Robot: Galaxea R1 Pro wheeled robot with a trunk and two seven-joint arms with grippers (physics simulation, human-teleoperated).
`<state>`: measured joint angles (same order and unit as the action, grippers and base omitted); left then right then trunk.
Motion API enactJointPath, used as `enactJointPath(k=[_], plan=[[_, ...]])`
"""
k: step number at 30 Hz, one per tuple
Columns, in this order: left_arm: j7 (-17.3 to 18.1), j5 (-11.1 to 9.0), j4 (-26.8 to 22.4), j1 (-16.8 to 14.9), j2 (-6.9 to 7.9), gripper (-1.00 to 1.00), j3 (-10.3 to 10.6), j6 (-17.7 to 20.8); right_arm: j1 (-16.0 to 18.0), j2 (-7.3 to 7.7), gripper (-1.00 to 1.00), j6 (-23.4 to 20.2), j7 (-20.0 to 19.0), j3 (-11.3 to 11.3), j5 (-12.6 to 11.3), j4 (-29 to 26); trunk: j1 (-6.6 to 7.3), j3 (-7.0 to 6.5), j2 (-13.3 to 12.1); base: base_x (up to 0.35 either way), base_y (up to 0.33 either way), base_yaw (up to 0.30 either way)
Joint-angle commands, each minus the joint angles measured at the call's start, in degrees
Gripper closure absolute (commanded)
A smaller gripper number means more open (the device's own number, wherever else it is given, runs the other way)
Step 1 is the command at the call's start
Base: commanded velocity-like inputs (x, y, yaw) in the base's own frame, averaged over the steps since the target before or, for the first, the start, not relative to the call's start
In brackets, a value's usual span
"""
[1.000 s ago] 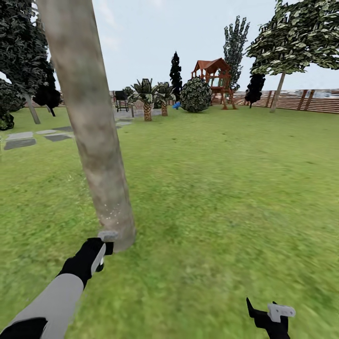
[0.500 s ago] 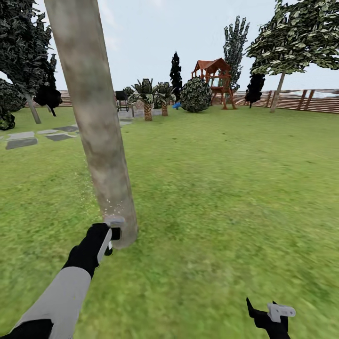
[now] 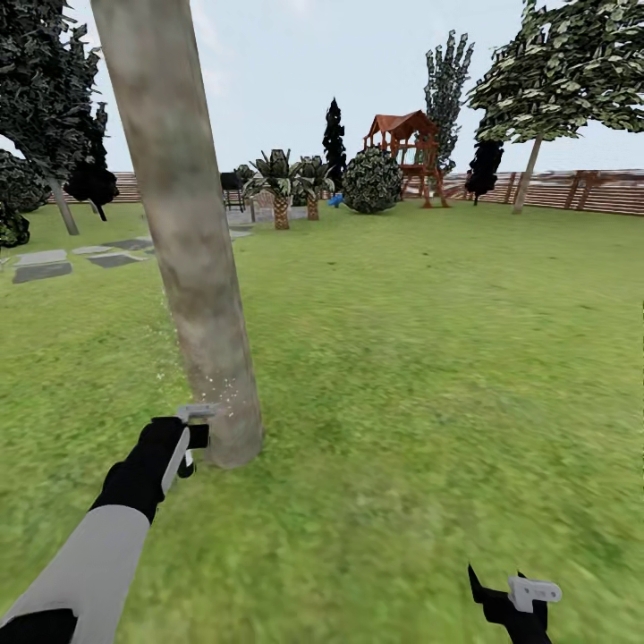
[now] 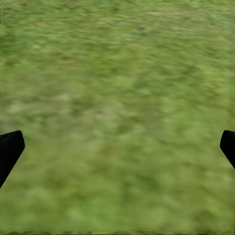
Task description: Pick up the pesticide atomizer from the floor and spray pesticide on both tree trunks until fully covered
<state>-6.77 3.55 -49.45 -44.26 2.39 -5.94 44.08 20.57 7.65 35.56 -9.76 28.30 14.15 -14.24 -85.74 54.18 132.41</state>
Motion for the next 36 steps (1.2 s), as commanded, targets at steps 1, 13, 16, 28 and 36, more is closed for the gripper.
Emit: enactJointPath(k=[1, 13, 16, 28, 36], plan=[[0.00, -0.13, -0.20, 0.03, 0.31, 1.00, 0.03, 0.02, 0.00, 0.00, -1.00, -0.03, 0.00, 0.00, 0.00, 0.00, 0.00, 0.00, 0.00, -0.133, 0.033, 0.000], [0.00, -0.09, -7.64, -0.07, -2.53, 1.00, 2.14, 6.64, 0.00, 0.00, -1.00, -0.03, 0.00, -0.03, 0.06, 0.00, 0.00, 0.00, 0.00, -0.015, 0.004, 0.000], [-0.08, -0.18, -8.64, -0.27, -3.97, 1.00, 4.04, 8.85, 0.00, 0.00, -1.00, -0.04, 0.00, -0.03, 0.08, 0.00, 0.00, 0.00, 0.00, 0.000, 0.000, 0.000], [0.05, -0.37, -13.93, -0.29, -2.10, 1.00, 1.36, 13.37, 0.00, 0.00, -1.00, -0.03, 0.00, -0.06, 0.09, 0.03, 0.00, 0.00, 0.00, 0.000, 0.000, 0.000], [0.00, -0.08, -14.07, -2.39, -3.09, 1.00, 1.55, 13.49, 0.00, 0.00, -1.00, -0.04, 0.00, -0.05, 0.09, 0.01, 0.00, 0.00, 0.00, 0.000, 0.000, 0.000]])
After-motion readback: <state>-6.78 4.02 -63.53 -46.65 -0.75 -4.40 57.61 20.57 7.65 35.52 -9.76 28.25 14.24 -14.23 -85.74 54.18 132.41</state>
